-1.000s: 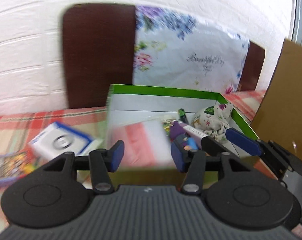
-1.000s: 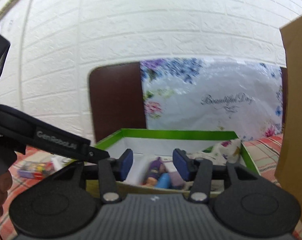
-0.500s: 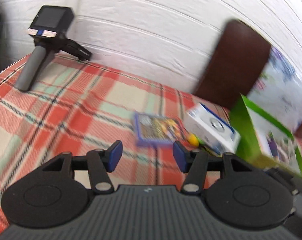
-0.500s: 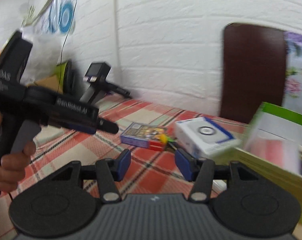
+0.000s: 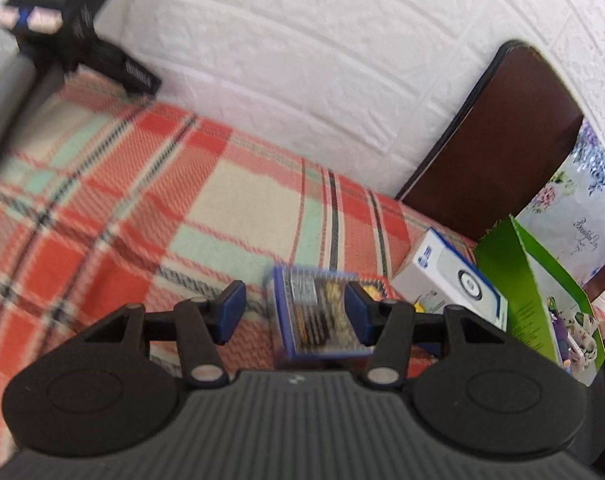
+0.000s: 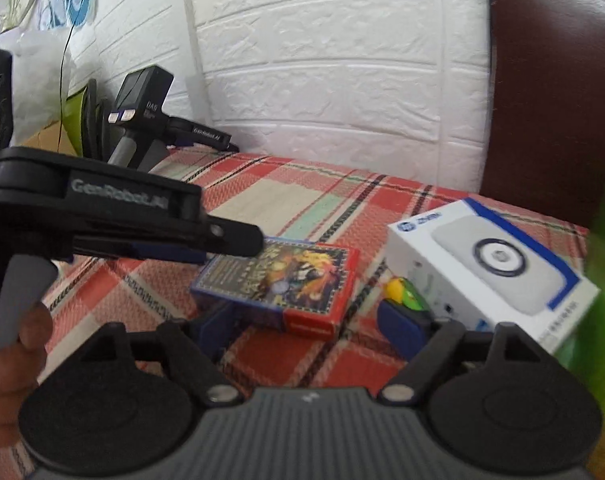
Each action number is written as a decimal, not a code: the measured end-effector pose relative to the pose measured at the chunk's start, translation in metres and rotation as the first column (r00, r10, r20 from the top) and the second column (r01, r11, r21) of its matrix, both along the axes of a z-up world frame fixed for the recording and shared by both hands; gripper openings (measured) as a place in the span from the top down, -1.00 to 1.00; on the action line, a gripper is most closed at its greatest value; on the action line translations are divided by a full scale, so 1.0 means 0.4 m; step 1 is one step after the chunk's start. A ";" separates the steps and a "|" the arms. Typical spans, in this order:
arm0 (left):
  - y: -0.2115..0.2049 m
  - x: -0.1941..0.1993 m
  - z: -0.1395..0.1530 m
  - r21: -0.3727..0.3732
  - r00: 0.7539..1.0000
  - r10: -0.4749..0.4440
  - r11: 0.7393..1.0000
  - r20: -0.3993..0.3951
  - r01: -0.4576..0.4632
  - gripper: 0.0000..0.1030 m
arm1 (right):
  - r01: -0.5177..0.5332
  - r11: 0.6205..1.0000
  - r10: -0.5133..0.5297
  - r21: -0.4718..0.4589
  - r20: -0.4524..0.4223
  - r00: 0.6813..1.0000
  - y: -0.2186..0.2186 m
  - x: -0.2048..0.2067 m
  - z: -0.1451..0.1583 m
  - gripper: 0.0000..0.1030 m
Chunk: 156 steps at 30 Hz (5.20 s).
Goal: Organize objects
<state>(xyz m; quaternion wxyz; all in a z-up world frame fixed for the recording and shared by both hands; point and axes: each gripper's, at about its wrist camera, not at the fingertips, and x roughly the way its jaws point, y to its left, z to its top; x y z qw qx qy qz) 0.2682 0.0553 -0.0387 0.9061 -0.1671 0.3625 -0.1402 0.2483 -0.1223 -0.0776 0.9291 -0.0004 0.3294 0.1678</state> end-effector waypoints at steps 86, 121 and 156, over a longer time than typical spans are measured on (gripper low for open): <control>-0.088 -0.278 -0.008 -0.086 0.992 -0.074 0.994 -0.099 0.066 -0.09 | 0.084 0.992 -0.082 -0.091 0.025 0.996 -0.096 -0.227 0.014 0.61; -0.660 -0.119 0.174 0.142 0.921 -0.370 0.925 0.118 0.353 -0.35 | 0.450 0.861 -0.498 0.237 0.217 0.840 -0.513 -0.303 0.113 0.04; -0.063 -0.269 -0.040 0.338 0.980 0.040 0.935 0.193 -0.104 -0.52 | -0.005 0.979 0.025 -0.203 0.093 0.995 -0.115 -0.119 0.204 -0.85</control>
